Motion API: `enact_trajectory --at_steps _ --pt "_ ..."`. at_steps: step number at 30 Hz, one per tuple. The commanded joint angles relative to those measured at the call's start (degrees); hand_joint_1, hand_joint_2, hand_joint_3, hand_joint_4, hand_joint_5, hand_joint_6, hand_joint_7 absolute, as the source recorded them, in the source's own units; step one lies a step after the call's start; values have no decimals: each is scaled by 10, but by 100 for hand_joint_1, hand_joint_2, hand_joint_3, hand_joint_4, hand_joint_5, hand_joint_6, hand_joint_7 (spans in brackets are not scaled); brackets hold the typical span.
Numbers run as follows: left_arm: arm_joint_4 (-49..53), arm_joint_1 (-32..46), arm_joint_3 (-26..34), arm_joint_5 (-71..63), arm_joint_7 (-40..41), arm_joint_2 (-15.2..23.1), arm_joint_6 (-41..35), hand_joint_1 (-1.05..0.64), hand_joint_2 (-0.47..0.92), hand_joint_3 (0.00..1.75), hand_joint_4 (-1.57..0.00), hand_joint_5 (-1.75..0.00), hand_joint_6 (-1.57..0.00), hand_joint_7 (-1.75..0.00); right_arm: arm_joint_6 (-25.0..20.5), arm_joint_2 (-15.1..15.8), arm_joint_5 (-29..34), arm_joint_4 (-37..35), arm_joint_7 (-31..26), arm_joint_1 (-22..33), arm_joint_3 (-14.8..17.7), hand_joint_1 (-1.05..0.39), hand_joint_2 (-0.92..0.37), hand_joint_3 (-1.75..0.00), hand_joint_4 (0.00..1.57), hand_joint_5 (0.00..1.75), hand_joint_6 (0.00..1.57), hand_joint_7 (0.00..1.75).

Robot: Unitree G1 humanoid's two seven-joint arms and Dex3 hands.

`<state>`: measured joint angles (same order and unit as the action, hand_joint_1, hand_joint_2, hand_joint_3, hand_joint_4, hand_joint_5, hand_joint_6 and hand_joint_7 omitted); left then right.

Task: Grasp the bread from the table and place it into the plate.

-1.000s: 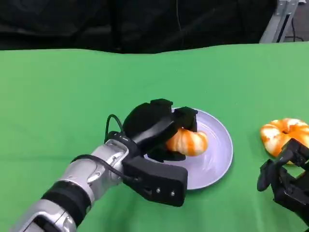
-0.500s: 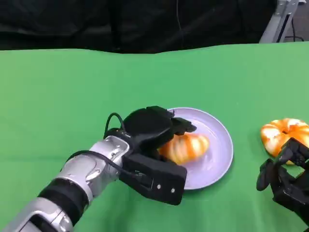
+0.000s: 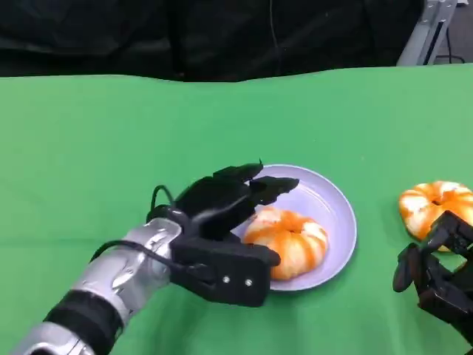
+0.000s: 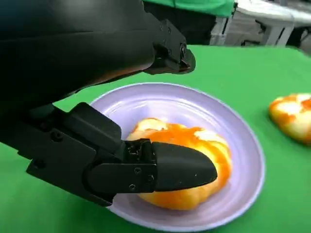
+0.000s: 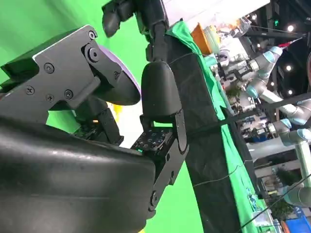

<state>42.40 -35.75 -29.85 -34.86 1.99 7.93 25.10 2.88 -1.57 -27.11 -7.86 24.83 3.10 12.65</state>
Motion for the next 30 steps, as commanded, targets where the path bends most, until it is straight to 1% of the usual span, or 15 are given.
enact_trajectory --at_steps 1,3,5,7,8,12,13,14,15,17,19,23,25,27,30 --pt "-19 41 60 88 -11 -3 33 -73 92 42 -27 -9 -43 -5 -4 5 -3 8 -4 6 2 -5 -49 -125 87 175 80 154" --pt "-25 61 101 167 -46 -21 38 -51 92 27 -51 -16 -57 -7 -4 6 -1 9 -6 6 1 -5 -49 -125 87 175 80 154" --pt "-39 77 134 238 -91 -33 24 -42 92 24 -64 -20 -66 -9 -4 6 -1 9 -5 6 1 -5 -49 -125 87 175 80 154" --pt "-71 100 178 344 -171 -41 -26 -34 92 25 -76 -29 -76 -11 -4 7 -2 8 -4 6 1 -5 -49 -125 87 175 80 154" --pt "-92 113 197 391 -207 -42 -54 -30 92 27 -78 -37 -81 -10 -5 7 -1 9 -4 6 1 -5 -49 -126 87 175 79 154" --pt "-169 154 254 522 -290 -44 -177 -13 91 53 -78 -95 -106 -11 -9 6 -4 10 -5 7 2 -5 -48 -126 87 175 79 155" --pt "-192 170 267 547 -301 -41 -203 -12 90 56 -77 -101 -108 -12 -9 6 -4 10 -4 7 2 -5 -48 -126 87 175 79 155" --pt "-213 186 281 576 -317 -40 -227 -11 81 74 -78 -117 -114 -24 -8 7 -4 10 -3 7 2 -5 -48 -126 87 175 79 155" --pt "-228 198 293 599 -331 -40 -245 -8 69 99 -80 -135 -105 -66 -8 7 -3 10 -2 7 2 -5 -48 -126 87 175 79 155" --pt "-244 220 316 645 -363 -43 -274 -4 60 121 -85 -152 -94 -116 -5 9 -1 9 0 7 2 -5 -48 -126 87 175 79 155" --pt "-254 233 332 670 -378 -44 -299 -5 56 129 -88 -161 -92 -134 -6 10 -1 10 0 8 3 -5 -48 -126 87 175 79 154" --pt "-294 285 365 709 -382 -32 -358 -10 48 132 -88 -174 -92 -153 -7 8 -2 12 -1 9 3 -6 -48 -126 87 175 79 154" --pt "-297 305 387 739 -407 -26 -385 -10 47 132 -87 -174 -91 -156 -8 8 -4 13 -1 9 4 -6 -48 -126 87 175 79 154" --pt "-279 318 410 767 -435 -20 -409 -13 51 116 -86 -175 -93 -149 -6 10 -2 11 -1 8 5 -6 -48 -126 87 175 79 154" --pt "-244 319 432 781 -468 -10 -426 -13 49 116 -85 -175 -97 -141 -5 12 -2 10 1 7 6 -5 -48 -126 86 175 79 153"
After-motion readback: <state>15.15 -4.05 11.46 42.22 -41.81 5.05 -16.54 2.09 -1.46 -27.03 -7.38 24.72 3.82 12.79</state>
